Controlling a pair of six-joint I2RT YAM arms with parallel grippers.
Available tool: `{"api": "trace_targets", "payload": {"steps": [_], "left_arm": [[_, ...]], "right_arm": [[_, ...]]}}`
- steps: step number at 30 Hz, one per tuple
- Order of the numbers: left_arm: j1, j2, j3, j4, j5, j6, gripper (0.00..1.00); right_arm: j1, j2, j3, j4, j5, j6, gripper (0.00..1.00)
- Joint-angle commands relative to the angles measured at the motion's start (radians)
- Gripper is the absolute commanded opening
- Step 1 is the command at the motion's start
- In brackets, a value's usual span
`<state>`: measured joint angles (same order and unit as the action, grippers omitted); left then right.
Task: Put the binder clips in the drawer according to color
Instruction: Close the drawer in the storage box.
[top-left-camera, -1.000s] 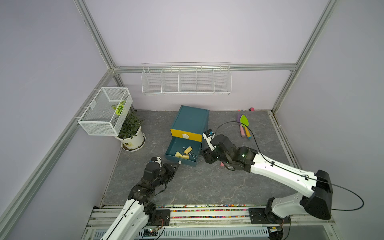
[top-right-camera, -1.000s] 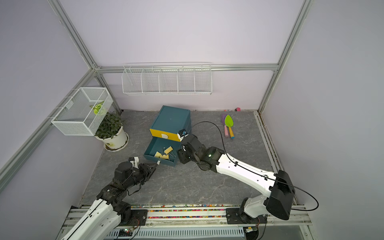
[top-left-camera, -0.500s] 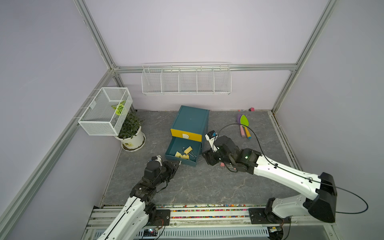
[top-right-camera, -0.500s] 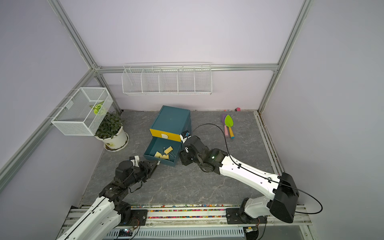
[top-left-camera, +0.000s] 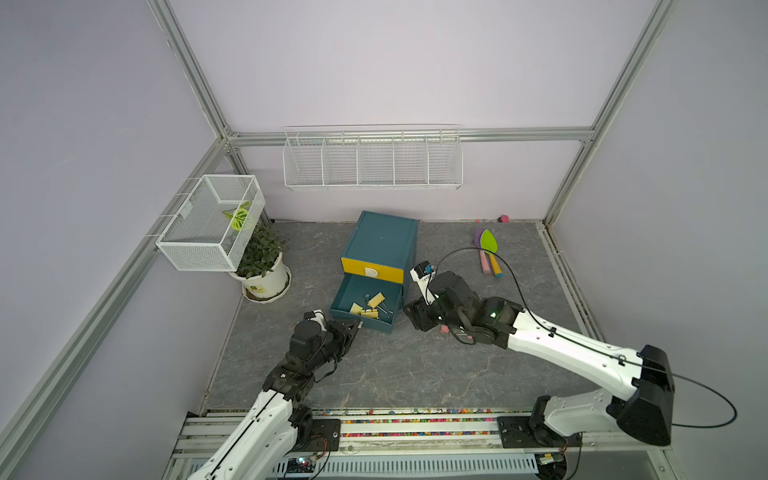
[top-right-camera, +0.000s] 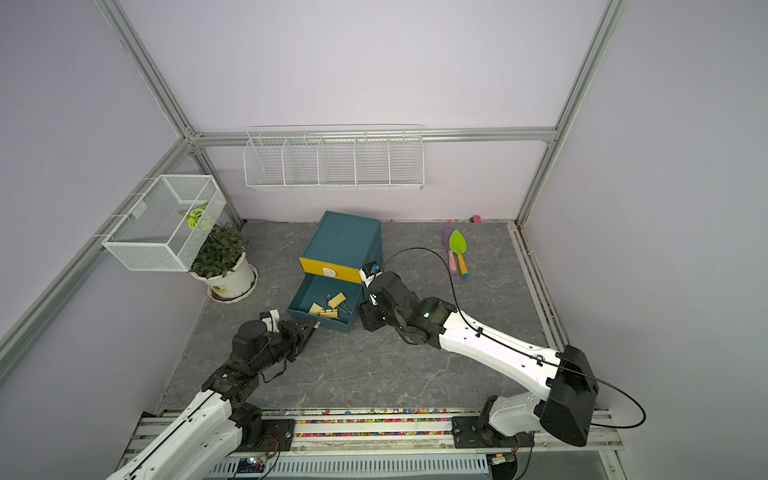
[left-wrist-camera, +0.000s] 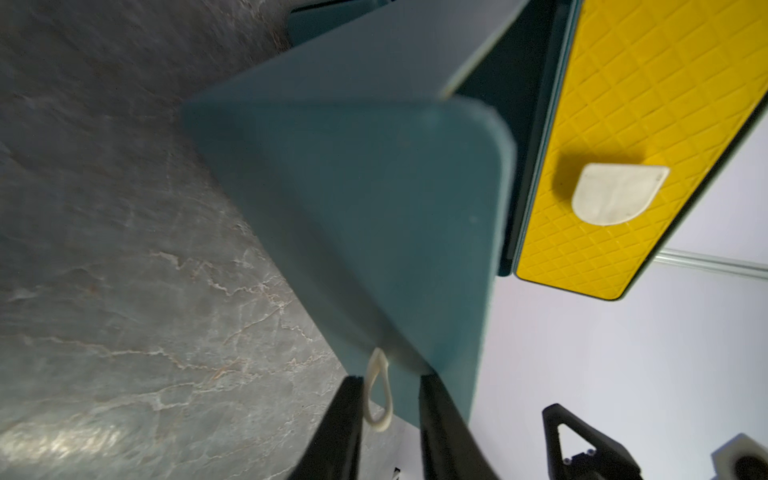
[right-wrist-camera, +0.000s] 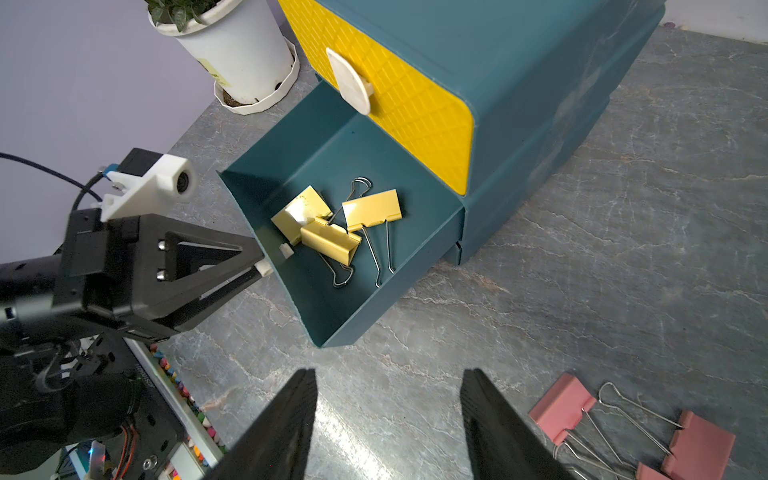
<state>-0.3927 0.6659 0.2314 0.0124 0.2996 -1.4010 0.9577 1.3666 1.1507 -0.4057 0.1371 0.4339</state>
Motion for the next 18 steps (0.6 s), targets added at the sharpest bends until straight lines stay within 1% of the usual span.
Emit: {"api": "trace_targets", "payload": {"steps": [1, 5, 10, 14, 18], "left_arm": [[0.004, 0.007, -0.019, 0.050, -0.003, -0.006, 0.20], [0.005, 0.026, -0.014, 0.067, -0.002, -0.004, 0.13], [0.005, 0.029, -0.007, 0.073, -0.007, -0.003, 0.10], [0.004, 0.034, -0.001, 0.080, -0.011, -0.003, 0.01], [0.005, 0.032, 0.021, 0.077, -0.026, 0.006, 0.00]], "right_arm": [[-0.001, -0.015, -0.008, 0.010, 0.002, 0.017, 0.61], [-0.001, -0.014, -0.006, 0.013, 0.001, 0.016, 0.61], [-0.001, -0.020, -0.008, 0.012, 0.006, 0.016, 0.61], [-0.002, -0.023, -0.014, 0.013, 0.006, 0.016, 0.61], [-0.002, -0.032, -0.016, 0.011, 0.014, 0.017, 0.61]]}}
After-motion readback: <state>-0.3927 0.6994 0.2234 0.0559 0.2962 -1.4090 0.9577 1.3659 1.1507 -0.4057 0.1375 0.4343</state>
